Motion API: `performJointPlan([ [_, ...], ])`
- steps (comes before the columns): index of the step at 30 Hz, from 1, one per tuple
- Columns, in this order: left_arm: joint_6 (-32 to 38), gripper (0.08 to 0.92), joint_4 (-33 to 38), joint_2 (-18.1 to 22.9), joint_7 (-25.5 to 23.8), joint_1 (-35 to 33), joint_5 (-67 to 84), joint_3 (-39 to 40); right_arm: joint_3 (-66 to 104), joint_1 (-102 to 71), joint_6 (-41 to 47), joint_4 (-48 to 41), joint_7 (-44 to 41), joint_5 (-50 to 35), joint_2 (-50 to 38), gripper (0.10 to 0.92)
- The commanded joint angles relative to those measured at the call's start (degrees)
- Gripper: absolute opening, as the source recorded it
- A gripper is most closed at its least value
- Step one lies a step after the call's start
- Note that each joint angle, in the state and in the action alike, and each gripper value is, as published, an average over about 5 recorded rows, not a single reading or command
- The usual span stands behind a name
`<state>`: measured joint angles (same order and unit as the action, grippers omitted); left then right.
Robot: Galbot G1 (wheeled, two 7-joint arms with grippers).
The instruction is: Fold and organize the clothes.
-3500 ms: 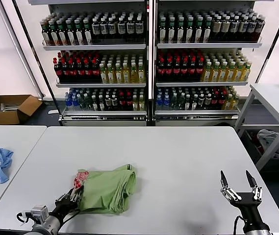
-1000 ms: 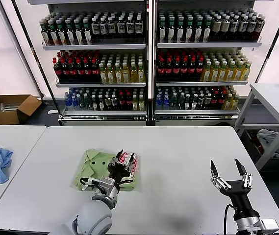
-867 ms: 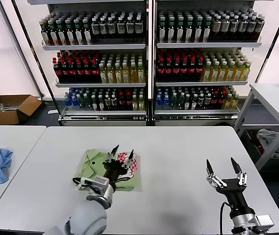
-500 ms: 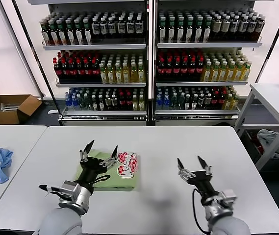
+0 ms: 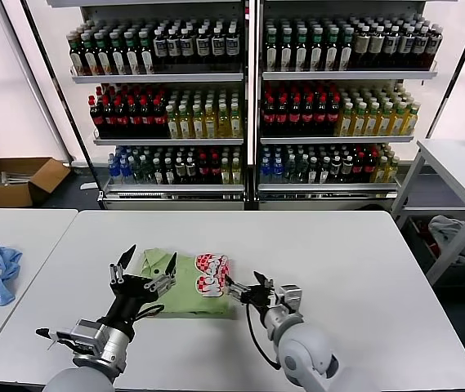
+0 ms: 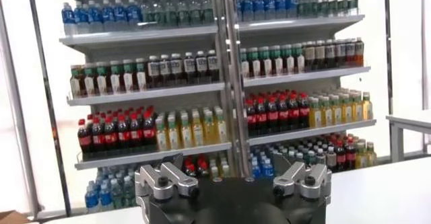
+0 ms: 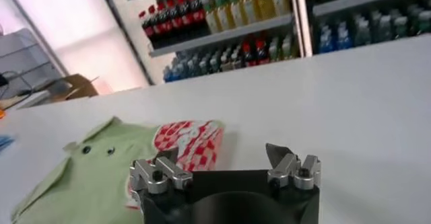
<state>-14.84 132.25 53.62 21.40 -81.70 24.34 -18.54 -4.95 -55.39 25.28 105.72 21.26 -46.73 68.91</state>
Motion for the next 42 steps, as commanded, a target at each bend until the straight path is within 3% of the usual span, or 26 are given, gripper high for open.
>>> performJointPlan([
  [1,0.5,0.823,0.9,-0.3,-1.0,-3.0,-0.2,-2.9,-5.3,6.4,4.1,-8.8,-0.8,-1.8,6.3,0.823],
  [6,0.6,0.823,0.4,-0.2,-1.0,-3.0,-0.2,-3.0,-5.2,6.4,2.8,-10.4,-1.4,-0.5,6.8,0.818],
  [9,0.6,0.823,0.1,-0.2,-1.0,-3.1,-0.1,-3.0,-5.0,6.3,2.3,-11.0,-1.7,0.1,7.1,0.769],
  [19,0.4,0.823,-0.1,0.0,-1.2,-2.8,-0.1,-2.7,-4.8,5.7,0.6,-10.7,-1.9,1.8,6.6,0.496],
  [32,0.4,0.823,-0.3,0.1,-1.1,-2.8,-0.1,-2.4,0.2,4.6,-0.6,-2.4,-2.2,2.2,-0.7,0.135],
  [42,0.4,0.823,-0.6,0.4,-0.9,-3.0,-0.1,-2.1,4.5,3.6,-0.7,-1.0,-4.9,3.5,-7.6,0.117],
])
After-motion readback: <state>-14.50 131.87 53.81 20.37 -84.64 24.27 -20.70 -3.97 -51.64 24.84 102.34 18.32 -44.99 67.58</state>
